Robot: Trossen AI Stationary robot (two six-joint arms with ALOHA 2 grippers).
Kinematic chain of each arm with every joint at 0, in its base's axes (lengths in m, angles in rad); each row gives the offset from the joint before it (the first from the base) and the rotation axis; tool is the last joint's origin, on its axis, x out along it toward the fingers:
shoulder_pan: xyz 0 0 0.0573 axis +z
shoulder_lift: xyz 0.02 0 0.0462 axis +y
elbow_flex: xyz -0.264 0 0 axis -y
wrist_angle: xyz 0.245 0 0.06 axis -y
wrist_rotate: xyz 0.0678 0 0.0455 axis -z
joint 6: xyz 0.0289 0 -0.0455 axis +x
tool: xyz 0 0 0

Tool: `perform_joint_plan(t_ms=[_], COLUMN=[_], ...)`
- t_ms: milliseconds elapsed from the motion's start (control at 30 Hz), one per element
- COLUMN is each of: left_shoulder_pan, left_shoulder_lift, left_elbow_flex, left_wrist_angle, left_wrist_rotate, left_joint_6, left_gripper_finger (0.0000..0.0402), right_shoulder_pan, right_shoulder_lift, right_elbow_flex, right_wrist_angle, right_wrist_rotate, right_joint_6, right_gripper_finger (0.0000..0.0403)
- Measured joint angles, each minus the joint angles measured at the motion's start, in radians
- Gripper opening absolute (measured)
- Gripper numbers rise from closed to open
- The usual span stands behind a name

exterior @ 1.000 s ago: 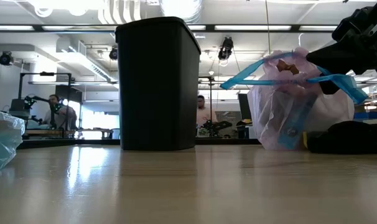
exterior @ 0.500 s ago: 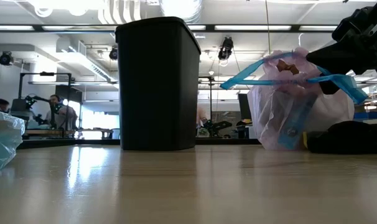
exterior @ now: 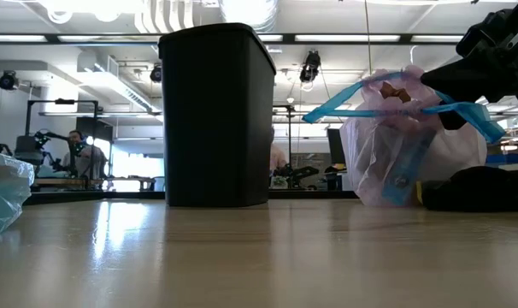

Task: Place trash/remove bag and relplace
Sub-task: Insert the new blue trash bag into the trash bin

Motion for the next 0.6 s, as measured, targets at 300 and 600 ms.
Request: perform_joint_plan(t_ms=[300, 600], left_shoulder_pan=[0.0, 0.0], left_shoulder_lift=[0.0, 0.0], left_elbow_flex=[0.0, 0.0], left_wrist_angle=[0.0, 0.0], left_wrist_rotate=[0.001, 0.002], left_joint_6=[0.0, 0.021], left_gripper_finger=[0.0043, 0.0043], right_shoulder_pan=[0.0, 0.0], right_shoulder_lift=[0.0, 0.0], right_elbow_flex=[0.0, 0.0], right_wrist_angle=[0.0, 0.0], right_wrist_rotate=[0.0, 0.0], right_joint_6=[0.0, 0.0], right_gripper_finger=[0.0, 0.0])
